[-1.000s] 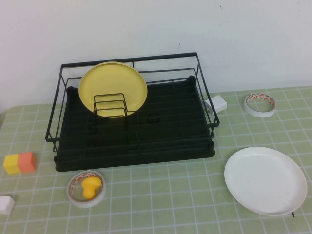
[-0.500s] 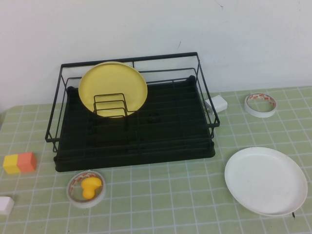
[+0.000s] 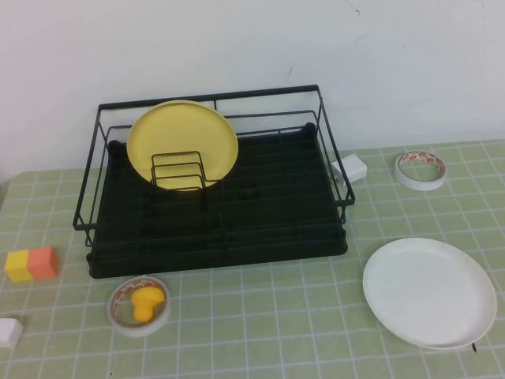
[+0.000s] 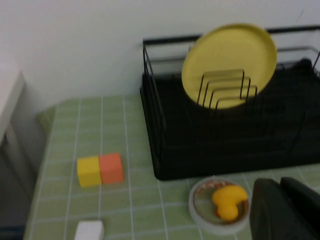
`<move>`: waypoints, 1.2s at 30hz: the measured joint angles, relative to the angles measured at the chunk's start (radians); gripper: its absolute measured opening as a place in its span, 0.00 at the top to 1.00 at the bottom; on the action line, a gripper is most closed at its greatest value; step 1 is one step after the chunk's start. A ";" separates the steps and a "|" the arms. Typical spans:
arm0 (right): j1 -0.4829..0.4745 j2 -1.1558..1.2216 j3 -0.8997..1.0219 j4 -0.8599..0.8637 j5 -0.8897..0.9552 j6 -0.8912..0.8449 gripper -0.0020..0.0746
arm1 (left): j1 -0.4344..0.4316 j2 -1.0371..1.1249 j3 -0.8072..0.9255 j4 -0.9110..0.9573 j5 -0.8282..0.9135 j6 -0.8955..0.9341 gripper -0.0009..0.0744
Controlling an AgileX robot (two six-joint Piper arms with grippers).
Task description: Place plate on rack
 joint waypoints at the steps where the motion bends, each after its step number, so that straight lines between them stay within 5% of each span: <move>1: 0.000 0.061 -0.018 0.017 0.045 0.005 0.98 | 0.000 0.019 0.000 0.002 0.025 -0.013 0.99; 8: 0.000 0.447 -0.107 0.111 0.175 -0.003 0.98 | -0.002 0.044 0.000 -0.005 0.056 -0.034 0.99; 17: 0.000 0.842 -0.119 0.147 -0.081 -0.003 0.97 | -0.002 0.044 0.123 -0.009 -0.055 -0.092 0.99; 27: 0.000 1.196 -0.227 0.238 -0.147 -0.005 0.61 | -0.002 0.044 0.140 -0.062 -0.112 -0.099 0.99; 36: 0.000 1.451 -0.343 0.256 -0.156 -0.005 0.57 | -0.002 0.044 0.140 -0.067 -0.118 -0.101 0.99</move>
